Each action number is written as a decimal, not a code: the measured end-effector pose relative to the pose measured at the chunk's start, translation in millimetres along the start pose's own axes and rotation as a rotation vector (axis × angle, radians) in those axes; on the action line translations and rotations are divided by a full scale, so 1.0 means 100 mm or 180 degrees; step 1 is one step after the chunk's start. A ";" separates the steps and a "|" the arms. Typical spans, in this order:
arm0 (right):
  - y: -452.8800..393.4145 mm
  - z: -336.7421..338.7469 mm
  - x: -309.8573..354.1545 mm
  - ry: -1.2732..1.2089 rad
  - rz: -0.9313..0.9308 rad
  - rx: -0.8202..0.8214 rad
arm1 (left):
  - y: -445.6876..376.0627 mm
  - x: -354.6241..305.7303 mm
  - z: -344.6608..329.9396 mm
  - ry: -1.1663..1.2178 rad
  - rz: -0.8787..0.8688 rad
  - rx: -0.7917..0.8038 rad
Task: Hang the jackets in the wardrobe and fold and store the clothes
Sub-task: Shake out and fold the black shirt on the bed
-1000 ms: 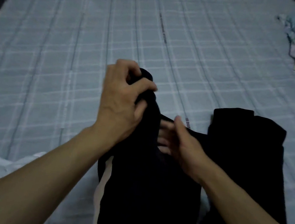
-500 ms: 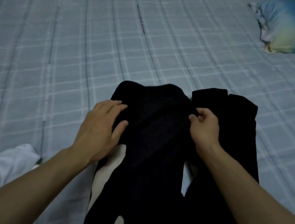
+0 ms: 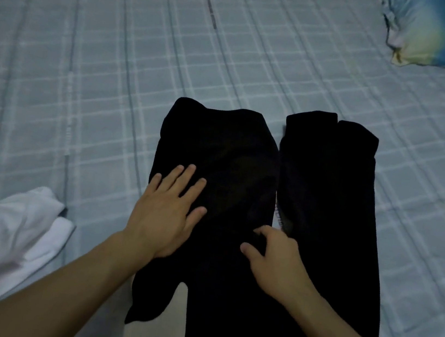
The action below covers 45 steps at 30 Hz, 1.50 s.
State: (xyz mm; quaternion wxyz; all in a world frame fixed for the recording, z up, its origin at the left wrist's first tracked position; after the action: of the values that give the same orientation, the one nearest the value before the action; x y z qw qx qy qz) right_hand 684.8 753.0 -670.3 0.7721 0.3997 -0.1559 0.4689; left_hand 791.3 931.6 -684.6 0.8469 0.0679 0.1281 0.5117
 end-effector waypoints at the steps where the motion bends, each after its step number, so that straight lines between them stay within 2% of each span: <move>1: 0.07 0.02 -0.09 -0.0189 -0.0080 0.0013 | -0.01 0.02 -0.02 -0.0045 0.0024 0.0056; 4: 0.46 0.03 -0.37 -0.0564 -0.0370 0.0149 | 0.02 -0.02 0.01 -0.0128 -0.0008 0.0099; 6: 0.63 0.02 -0.43 -0.0466 -0.0375 0.0141 | 0.11 -0.12 0.11 -0.0124 -0.0087 -0.0070; 8: 0.67 0.15 -0.28 -0.0151 0.0039 -0.0212 | 0.30 -0.27 0.23 -0.0007 -0.0194 -0.0303; 11: 0.76 0.34 0.14 0.0771 0.1075 -0.0967 | 0.68 -0.40 0.29 0.0110 -0.0384 -0.0518; 12: 0.83 0.33 0.26 0.0979 0.1314 -0.1072 | 0.81 -0.41 0.27 0.0135 -0.0435 -0.0535; 13: 0.90 0.26 0.33 0.1160 0.1515 -0.1008 | 0.93 -0.41 0.22 0.0184 -0.0459 -0.0523; 15: 1.05 -0.06 0.36 0.1524 0.1748 -0.0528 | 1.12 -0.38 0.08 0.0324 -0.0470 -0.0439; 18: 1.01 -0.45 -0.06 0.1949 0.1420 0.0030 | 1.25 -0.34 -0.25 0.0380 -0.0540 -0.0236; 21: 0.87 -0.57 -0.43 0.1971 0.1133 0.0002 | 1.19 -0.25 -0.52 0.0502 -0.0559 -0.0078; 23: 0.83 -0.59 -0.53 0.2013 0.1161 -0.0014 | 1.17 -0.21 -0.55 0.0609 -0.0537 -0.0079; 29: 1.28 -0.54 -0.40 0.1808 0.1762 -0.0231 | 1.94 -0.29 -0.25 0.0872 -0.0616 -0.0693; 31: 1.61 -0.70 -0.38 0.1739 0.2039 -0.0112 | 2.35 -0.36 -0.29 0.0899 -0.0777 -0.0815; 34: 2.14 -1.01 -0.45 0.1447 0.2277 0.0321 | 2.89 -0.43 -0.41 0.1054 -0.0912 -0.0725; 36: 2.38 -1.19 -0.52 0.1506 0.2220 0.0692 | 3.16 -0.49 -0.50 0.1094 -0.1000 -0.0540; 38: 2.49 -1.29 -0.59 0.1795 0.2129 0.0817 | 3.31 -0.53 -0.65 0.0938 -0.1015 -0.0231; 40: 2.54 -1.35 -0.62 0.1972 0.2060 0.0702 | 3.37 -0.53 -0.76 0.0666 -0.0983 -0.0194; 43: 2.57 -1.34 -0.64 0.2013 0.2059 -0.0028 | 3.38 -0.57 -0.80 0.0310 -0.1090 -0.0566; 45: 2.60 -1.39 -0.62 0.1975 0.2260 -0.0384 | 3.39 -0.66 -0.85 0.0149 -0.1241 -0.0739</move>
State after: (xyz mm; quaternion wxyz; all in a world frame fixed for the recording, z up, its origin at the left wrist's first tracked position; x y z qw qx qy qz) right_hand 413.8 884.5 -674.1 0.5960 0.1172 -0.0718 0.7911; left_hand 450.0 1030.3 -672.4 0.9287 -0.0679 0.0986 0.3511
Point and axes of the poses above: each hand's wrist, its own y-axis away from the middle knuckle, its own z-axis out of the back of the hand, x = y × z, the point moved 8 cm from there along -y, towards the middle knuckle, and after that the axes turned 5 degrees about z, right-handed, at the moved point
